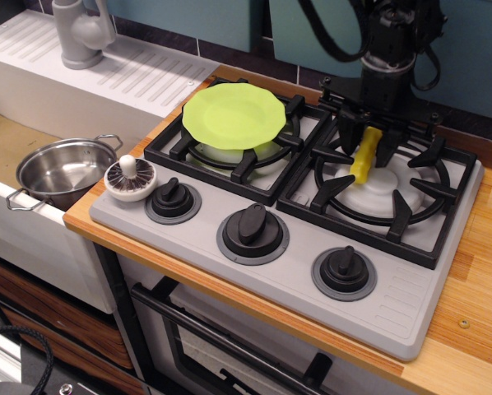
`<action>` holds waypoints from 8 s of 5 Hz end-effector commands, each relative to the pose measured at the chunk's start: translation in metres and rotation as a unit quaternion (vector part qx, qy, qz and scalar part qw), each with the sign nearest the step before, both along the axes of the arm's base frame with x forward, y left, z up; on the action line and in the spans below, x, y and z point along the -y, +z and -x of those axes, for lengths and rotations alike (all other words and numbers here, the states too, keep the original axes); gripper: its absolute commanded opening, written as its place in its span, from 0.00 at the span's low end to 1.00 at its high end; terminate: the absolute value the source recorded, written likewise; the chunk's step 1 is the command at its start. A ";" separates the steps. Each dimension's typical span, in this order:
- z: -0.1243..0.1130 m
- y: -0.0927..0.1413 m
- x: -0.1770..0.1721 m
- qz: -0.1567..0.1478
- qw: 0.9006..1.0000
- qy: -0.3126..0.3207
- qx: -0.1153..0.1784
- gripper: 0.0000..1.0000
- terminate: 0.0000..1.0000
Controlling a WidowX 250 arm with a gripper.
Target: Put fry on plate and mushroom in pot or pan in sink
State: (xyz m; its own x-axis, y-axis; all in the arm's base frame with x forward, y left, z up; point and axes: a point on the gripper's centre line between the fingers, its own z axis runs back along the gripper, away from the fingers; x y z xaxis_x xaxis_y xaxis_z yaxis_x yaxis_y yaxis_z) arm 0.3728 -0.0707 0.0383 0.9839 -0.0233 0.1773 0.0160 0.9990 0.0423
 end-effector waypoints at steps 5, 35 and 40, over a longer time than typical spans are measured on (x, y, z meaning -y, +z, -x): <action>0.008 0.069 0.012 -0.010 1.000 0.010 -0.026 0.00 0.00; 0.120 0.066 -0.212 -0.099 0.992 0.001 0.074 1.00 0.00; 0.116 0.025 -0.197 -0.080 0.990 0.019 0.112 1.00 0.00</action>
